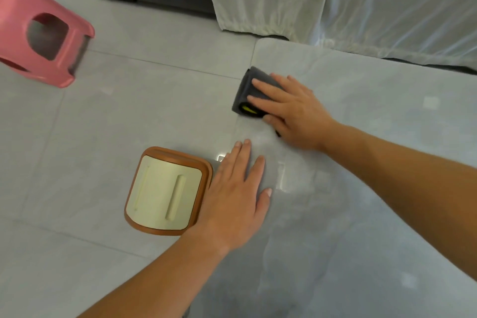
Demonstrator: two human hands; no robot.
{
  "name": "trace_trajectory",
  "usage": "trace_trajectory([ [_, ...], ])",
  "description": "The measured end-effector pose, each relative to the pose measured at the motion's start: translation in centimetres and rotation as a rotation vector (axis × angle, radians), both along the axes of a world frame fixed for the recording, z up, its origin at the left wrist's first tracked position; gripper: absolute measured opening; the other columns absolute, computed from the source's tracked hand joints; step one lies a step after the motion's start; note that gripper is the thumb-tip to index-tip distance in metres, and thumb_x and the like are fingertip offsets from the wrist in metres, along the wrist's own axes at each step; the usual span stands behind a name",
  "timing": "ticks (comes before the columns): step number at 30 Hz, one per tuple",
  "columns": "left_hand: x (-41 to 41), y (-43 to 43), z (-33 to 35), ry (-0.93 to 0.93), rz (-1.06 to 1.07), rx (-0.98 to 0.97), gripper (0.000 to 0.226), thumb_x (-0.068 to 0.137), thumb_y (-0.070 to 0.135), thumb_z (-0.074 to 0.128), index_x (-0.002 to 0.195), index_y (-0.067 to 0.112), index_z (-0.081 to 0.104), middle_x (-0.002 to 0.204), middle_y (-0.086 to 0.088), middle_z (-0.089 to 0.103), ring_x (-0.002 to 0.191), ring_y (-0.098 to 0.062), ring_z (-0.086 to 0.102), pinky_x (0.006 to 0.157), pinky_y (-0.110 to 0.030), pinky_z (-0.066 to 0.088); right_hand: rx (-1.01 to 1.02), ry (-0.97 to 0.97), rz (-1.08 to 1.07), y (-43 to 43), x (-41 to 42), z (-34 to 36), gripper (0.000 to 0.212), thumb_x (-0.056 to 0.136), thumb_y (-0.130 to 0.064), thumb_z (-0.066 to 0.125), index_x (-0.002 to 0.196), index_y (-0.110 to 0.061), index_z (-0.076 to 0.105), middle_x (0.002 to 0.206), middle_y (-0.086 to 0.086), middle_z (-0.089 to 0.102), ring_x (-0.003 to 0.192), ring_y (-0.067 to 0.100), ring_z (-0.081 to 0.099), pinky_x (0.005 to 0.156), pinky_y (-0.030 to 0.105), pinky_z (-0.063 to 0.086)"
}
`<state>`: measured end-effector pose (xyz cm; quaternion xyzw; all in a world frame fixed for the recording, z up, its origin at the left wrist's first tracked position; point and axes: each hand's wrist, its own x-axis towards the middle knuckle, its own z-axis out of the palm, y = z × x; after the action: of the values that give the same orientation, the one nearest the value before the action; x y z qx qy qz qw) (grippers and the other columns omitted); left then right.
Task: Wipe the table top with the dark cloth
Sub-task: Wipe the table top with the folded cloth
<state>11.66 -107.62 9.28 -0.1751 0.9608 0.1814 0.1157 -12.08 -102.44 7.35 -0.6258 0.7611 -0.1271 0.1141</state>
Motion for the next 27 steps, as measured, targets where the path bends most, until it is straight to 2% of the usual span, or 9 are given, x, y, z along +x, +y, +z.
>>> trace_trajectory([
  [3, 1.2, 0.6, 0.0, -0.029, -0.020, -0.001, 0.063, 0.102, 0.050, 0.022, 0.156, 0.018, 0.020, 0.167, -0.011, -0.003, 0.153, -0.024, -0.013, 0.124, -0.045, 0.011, 0.014, -0.001, -0.199, -1.0, -2.9, -0.1, 0.048, 0.101, -0.029, 0.047, 0.149, -0.027, 0.045, 0.162, 0.002, 0.030, 0.148, 0.040, 0.025, 0.118, 0.057, 0.020],
  [6, 1.4, 0.8, 0.0, -0.029, -0.013, -0.012, 0.062, 0.102, 0.049, 0.025, 0.156, 0.017, 0.021, 0.167, -0.012, -0.002, 0.153, -0.025, -0.011, 0.124, -0.045, 0.008, 0.013, -0.043, -0.448, -2.5, -1.6, 0.3, 0.050, 0.103, -0.035, 0.041, 0.152, -0.031, 0.038, 0.165, -0.001, 0.023, 0.149, 0.038, 0.017, 0.121, 0.054, 0.013],
  [8, 1.8, 1.2, 0.0, -0.027, -0.014, -0.010, 0.061, 0.102, 0.047, 0.027, 0.155, 0.017, 0.024, 0.167, -0.013, 0.001, 0.153, -0.026, -0.009, 0.124, -0.046, 0.008, -0.005, -0.033, -0.404, -1.3, 1.6, 0.2, 0.050, 0.102, -0.035, 0.040, 0.152, -0.030, 0.038, 0.165, 0.001, 0.025, 0.149, 0.039, 0.018, 0.121, 0.054, 0.012],
  [10, 2.5, 1.6, 0.1, -0.025, -0.021, -0.018, 0.060, 0.102, 0.047, 0.028, 0.154, 0.017, 0.025, 0.167, -0.013, 0.004, 0.154, -0.026, -0.006, 0.124, -0.045, 0.009, -0.011, -0.021, -0.232, 1.6, 4.0, 0.1, 0.049, 0.102, -0.033, 0.043, 0.151, -0.028, 0.043, 0.163, 0.001, 0.028, 0.150, 0.038, 0.019, 0.121, 0.055, 0.014],
  [13, 3.6, 2.0, 0.1, -0.035, -0.037, -0.035, 0.061, 0.103, 0.048, 0.026, 0.155, 0.018, 0.023, 0.167, -0.012, 0.004, 0.154, -0.025, -0.006, 0.122, -0.042, 0.007, 0.009, -0.014, -0.056, 3.8, 2.3, 0.4, 0.048, 0.100, -0.026, 0.050, 0.148, -0.021, 0.048, 0.161, 0.002, 0.033, 0.149, 0.037, 0.024, 0.118, 0.057, 0.021],
  [16, 3.8, 1.9, -0.1, -0.023, -0.045, -0.010, 0.060, 0.103, 0.047, 0.026, 0.155, 0.017, 0.024, 0.167, -0.012, 0.006, 0.154, -0.026, -0.004, 0.123, -0.044, 0.011, 0.021, -0.019, -0.296, 1.9, -0.3, 0.5, 0.049, 0.101, -0.025, 0.048, 0.150, -0.024, 0.044, 0.163, 0.003, 0.028, 0.149, 0.039, 0.022, 0.118, 0.058, 0.019],
  [19, 3.8, 1.7, -0.3, -0.015, -0.053, -0.008, 0.060, 0.102, 0.046, 0.027, 0.154, 0.017, 0.026, 0.167, -0.012, 0.006, 0.154, -0.027, -0.003, 0.123, -0.045, 0.014, 0.019, -0.035, -0.531, -0.1, 2.3, 0.9, 0.051, 0.103, -0.030, 0.040, 0.153, -0.031, 0.035, 0.166, -0.001, 0.020, 0.151, 0.036, 0.013, 0.121, 0.054, 0.009],
  [25, 5.1, 1.7, -0.1, -0.012, -0.080, -0.043, 0.059, 0.102, 0.048, 0.028, 0.154, 0.021, 0.025, 0.167, -0.011, 0.006, 0.153, -0.026, -0.003, 0.122, -0.041, 0.008, 0.061, 0.032, -0.013, 4.1, 5.8, 0.8, 0.049, 0.103, -0.028, 0.044, 0.152, -0.027, 0.041, 0.164, -0.001, 0.026, 0.151, 0.036, 0.018, 0.122, 0.054, 0.011],
  [27, 5.8, 1.9, -0.1, -0.003, -0.099, -0.024, 0.058, 0.102, 0.046, 0.030, 0.154, 0.019, 0.026, 0.166, -0.013, 0.008, 0.153, -0.027, -0.001, 0.123, -0.044, 0.013, 0.065, 0.078, -0.001, 4.0, 3.6, 0.6, 0.049, 0.102, -0.027, 0.045, 0.151, -0.026, 0.042, 0.163, 0.001, 0.028, 0.150, 0.037, 0.022, 0.120, 0.055, 0.015],
])
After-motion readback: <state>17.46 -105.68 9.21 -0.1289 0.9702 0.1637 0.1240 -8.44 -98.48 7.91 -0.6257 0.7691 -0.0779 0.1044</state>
